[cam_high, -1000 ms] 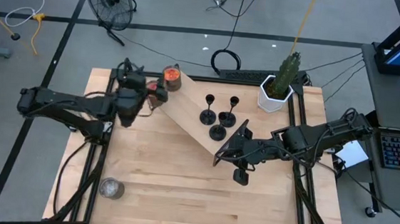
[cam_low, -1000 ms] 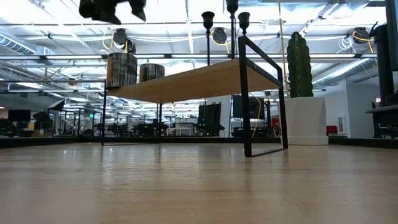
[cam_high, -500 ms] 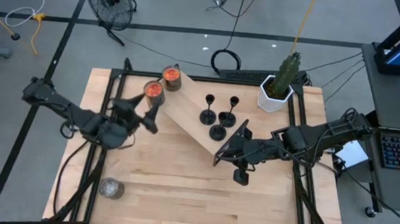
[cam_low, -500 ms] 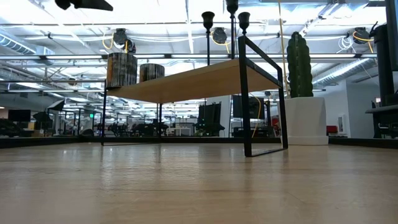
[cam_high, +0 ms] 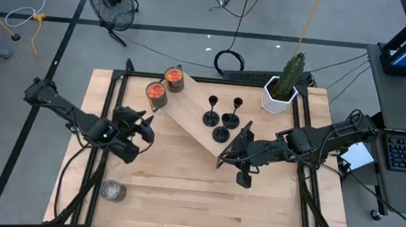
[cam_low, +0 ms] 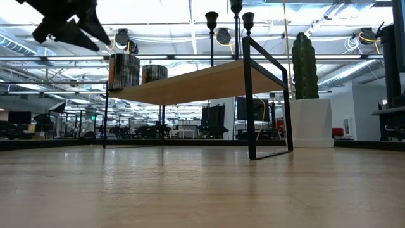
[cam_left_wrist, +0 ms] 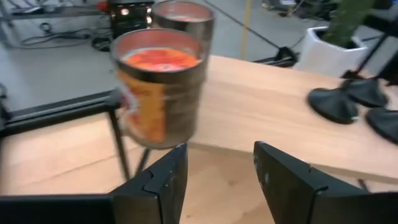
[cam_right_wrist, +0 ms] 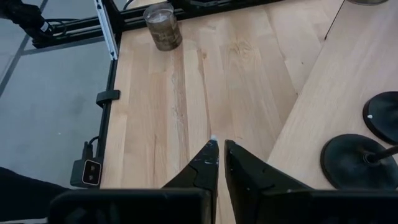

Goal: Pick & Place candle stick holders
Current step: Put the brown scented candle on the shelf

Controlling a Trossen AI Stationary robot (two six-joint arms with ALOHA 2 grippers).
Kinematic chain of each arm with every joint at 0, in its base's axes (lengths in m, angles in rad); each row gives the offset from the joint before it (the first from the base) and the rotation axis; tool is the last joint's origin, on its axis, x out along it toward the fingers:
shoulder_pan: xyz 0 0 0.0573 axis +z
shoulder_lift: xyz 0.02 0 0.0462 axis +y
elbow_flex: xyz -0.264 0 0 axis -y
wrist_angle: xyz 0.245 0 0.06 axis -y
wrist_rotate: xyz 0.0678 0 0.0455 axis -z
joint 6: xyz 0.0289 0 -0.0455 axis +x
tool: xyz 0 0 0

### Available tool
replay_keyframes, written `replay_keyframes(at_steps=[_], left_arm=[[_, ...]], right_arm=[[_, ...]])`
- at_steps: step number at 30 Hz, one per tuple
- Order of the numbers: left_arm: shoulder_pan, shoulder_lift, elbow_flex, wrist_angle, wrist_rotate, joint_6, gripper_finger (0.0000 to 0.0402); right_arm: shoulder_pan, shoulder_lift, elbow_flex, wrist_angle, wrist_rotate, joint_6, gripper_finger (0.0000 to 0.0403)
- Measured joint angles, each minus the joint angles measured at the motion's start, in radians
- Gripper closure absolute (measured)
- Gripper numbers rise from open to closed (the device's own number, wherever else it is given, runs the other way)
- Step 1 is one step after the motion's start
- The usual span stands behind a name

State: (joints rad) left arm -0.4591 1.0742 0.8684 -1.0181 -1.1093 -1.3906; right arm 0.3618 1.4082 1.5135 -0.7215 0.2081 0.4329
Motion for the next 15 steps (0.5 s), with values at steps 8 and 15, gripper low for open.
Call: replay_keyframes(at_steps=[8, 15], left_arm=[[0.085, 0.002, 0.000, -0.097, -0.001, -0.035, 0.0215], [0.195, 0.001, 0.000, -0.097, 0.012, 0.005, 0.0215]], right_arm=[[0.000, 0.000, 0.000, 0.000, 0.000, -0.001, 0.0385], [0.000, 0.000, 0.000, 0.001, 0.000, -0.004, 0.0385]])
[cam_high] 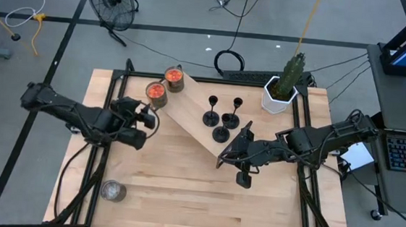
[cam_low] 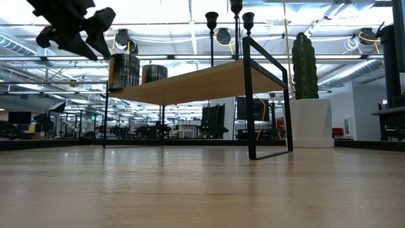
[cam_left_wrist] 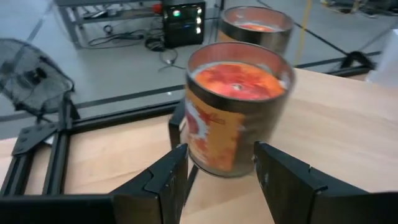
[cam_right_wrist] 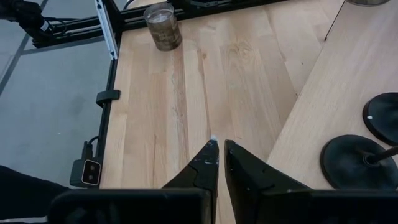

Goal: Pick & Place candle stick holders
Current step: Put the brown scented candle on the shelf

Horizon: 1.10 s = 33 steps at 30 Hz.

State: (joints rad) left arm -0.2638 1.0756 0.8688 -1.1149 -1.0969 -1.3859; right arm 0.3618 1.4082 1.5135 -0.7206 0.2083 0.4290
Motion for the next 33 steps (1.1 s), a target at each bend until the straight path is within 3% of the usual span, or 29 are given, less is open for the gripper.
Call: replay_keyframes(at_steps=[10, 18, 27, 33], left_arm=[[0.061, 0.032, 0.000, 0.038, 0.079, 0.004, 0.0215], [0.117, 0.131, 0.000, 0.096, 0.056, 0.042, 0.0215], [0.187, 0.133, 0.000, 0.118, 0.004, 0.055, 0.0215], [0.226, 0.133, 0.000, 0.215, 0.008, 0.188, 0.0215]], right_arm=[[0.000, 0.000, 0.000, 0.000, 0.000, -0.006, 0.0385], [0.000, 0.000, 0.000, 0.005, 0.000, -0.022, 0.0385], [0.000, 0.000, 0.000, 0.005, 0.000, -0.012, 0.0385], [0.000, 0.000, 0.000, 0.005, 0.000, -0.014, 0.0385]])
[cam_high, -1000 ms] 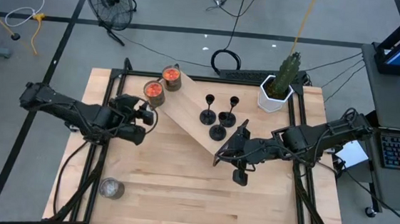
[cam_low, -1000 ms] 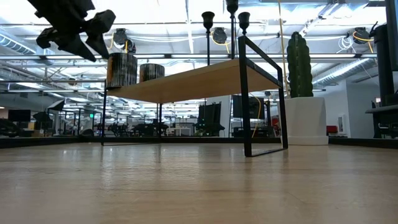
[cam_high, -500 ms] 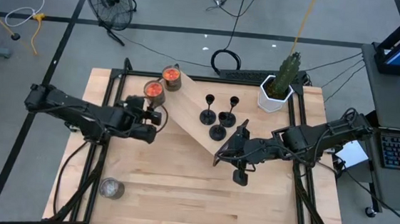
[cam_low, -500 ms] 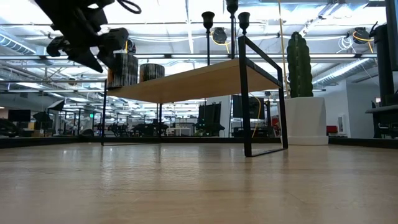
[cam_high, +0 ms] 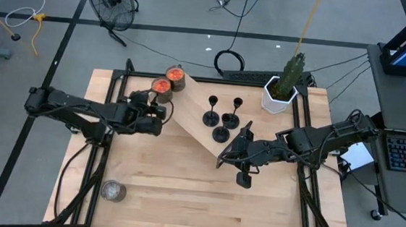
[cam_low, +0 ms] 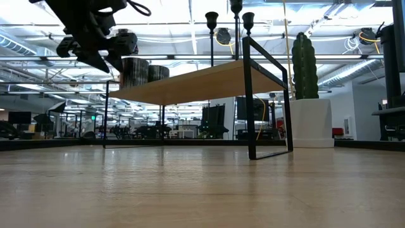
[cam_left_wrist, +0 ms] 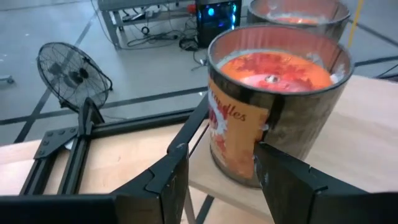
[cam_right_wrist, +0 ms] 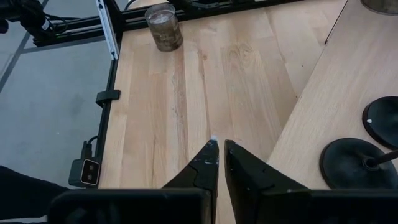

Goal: Pick & Place candle stick holders
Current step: Put the brown scented candle on the shelf

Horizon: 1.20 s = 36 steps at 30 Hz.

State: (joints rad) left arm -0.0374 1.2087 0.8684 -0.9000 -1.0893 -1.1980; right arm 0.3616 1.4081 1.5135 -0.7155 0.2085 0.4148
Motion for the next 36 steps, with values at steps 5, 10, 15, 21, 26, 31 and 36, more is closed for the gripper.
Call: replay_keyframes(at_steps=[5, 10, 15, 21, 26, 31, 36], left_arm=[[0.000, -0.026, 0.000, -0.032, 0.068, 0.010, 0.0215], [-0.053, -0.116, 0.001, -0.046, 0.126, -0.001, 0.0215], [-0.138, -0.200, 0.052, -0.036, 0.339, 0.068, 0.0215], [-0.259, -0.213, 0.110, -0.037, 0.802, 0.044, 0.0215], [-0.387, -0.212, 0.112, -0.131, 1.062, -0.209, 0.0215], [-0.540, -0.212, 0.112, -0.286, 1.141, -0.492, 0.0215], [-0.655, -0.187, 0.099, -0.330, 1.162, -0.594, 0.0215]], right_arm=[[0.000, 0.000, 0.000, 0.000, 0.000, 0.012, 0.0385], [0.000, 0.000, 0.000, 0.000, 0.000, 0.014, 0.0385], [0.000, 0.000, 0.000, 0.000, 0.000, 0.010, 0.0385], [0.000, 0.000, 0.000, 0.000, 0.000, -0.008, 0.0385], [0.000, 0.000, 0.000, 0.000, 0.000, -0.016, 0.0385], [0.000, 0.000, 0.000, 0.000, 0.000, -0.029, 0.0385], [0.000, 0.000, 0.000, 0.000, 0.000, -0.038, 0.0385]])
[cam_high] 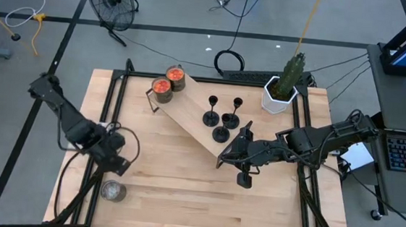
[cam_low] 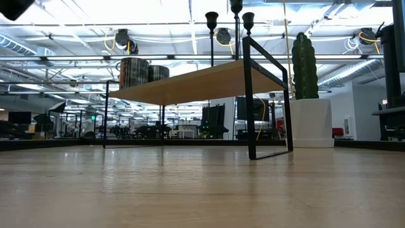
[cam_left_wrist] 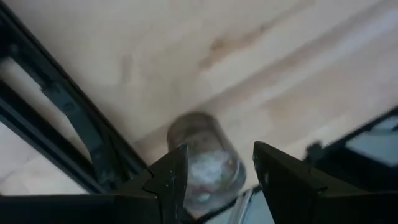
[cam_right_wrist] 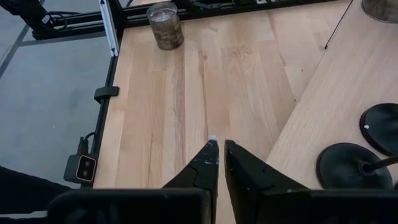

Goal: Pick & Place candle stick holders
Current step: Put the brown scented candle on the shelf

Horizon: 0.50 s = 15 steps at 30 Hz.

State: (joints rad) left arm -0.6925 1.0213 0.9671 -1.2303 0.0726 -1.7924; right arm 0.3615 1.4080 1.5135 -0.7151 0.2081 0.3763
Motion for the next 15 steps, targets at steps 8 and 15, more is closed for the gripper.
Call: replay_keyframes(at_steps=[8, 15], left_arm=[[-0.118, 0.131, -0.003, 0.057, 0.030, 0.144, 0.0215], [-0.167, 0.229, -0.004, 0.054, 0.087, 0.294, 0.0215]], right_arm=[[0.000, 0.000, 0.000, 0.000, -0.003, -0.004, 0.0385], [0.000, 0.000, 0.000, 0.000, -0.003, -0.004, 0.0385]])
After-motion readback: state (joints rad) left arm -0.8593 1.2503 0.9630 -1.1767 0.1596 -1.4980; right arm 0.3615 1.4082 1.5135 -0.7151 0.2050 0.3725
